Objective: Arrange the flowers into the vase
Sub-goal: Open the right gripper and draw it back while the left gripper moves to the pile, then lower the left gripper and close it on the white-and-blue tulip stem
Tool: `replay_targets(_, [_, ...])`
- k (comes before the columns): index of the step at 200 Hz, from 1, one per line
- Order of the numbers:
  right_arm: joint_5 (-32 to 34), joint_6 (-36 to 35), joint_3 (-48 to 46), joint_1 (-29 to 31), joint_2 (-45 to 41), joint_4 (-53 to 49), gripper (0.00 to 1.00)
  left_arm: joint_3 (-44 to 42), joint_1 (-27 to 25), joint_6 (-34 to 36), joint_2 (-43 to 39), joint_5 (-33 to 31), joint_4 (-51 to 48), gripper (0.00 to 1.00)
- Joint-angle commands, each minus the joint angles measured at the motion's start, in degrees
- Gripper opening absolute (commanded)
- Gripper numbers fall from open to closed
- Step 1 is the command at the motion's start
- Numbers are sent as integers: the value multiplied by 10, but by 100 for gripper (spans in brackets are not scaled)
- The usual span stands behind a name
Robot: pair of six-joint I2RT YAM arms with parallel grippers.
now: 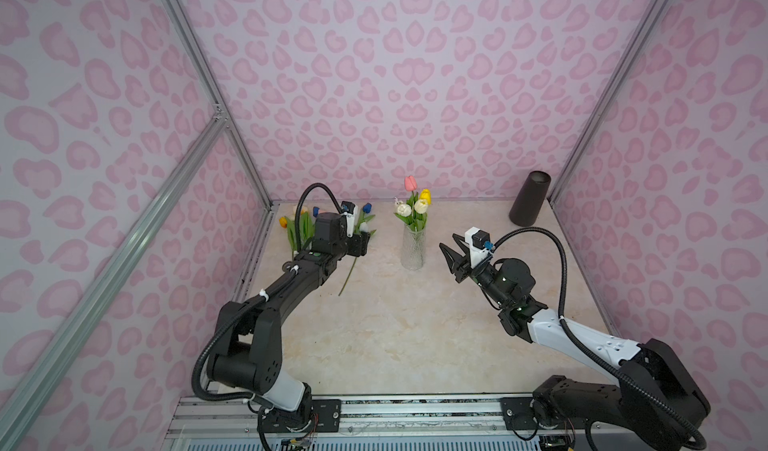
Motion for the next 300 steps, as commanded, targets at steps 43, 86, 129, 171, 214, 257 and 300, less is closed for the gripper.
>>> replay_targets(43, [43, -21, -19, 0, 5, 64, 47, 132, -1, -25, 148, -55, -227, 65])
replay_targets(86, [48, -22, -29, 1, 7, 73, 47, 197, -8, -19, 215, -73, -301, 62])
replay_targets(129, [-35, -28, -48, 3, 21, 116, 48, 246, -10, -25, 268, -101, -346, 55])
replay_targets(171, [-42, -55, -49, 34, 21, 87, 48, 286, -12, -14, 310, -104, -384, 43])
replay_targets(214, [-2, -65, -50, 41, 15, 90, 48, 298, -14, -9, 323, -93, -392, 19])
replay_targets(257, [14, -72, -52, 42, 6, 92, 48, 294, -14, -14, 293, -101, -393, 3])
replay_targets(300, [38, -76, -61, 42, -4, 92, 48, 257, -14, -29, 205, -92, -368, 3])
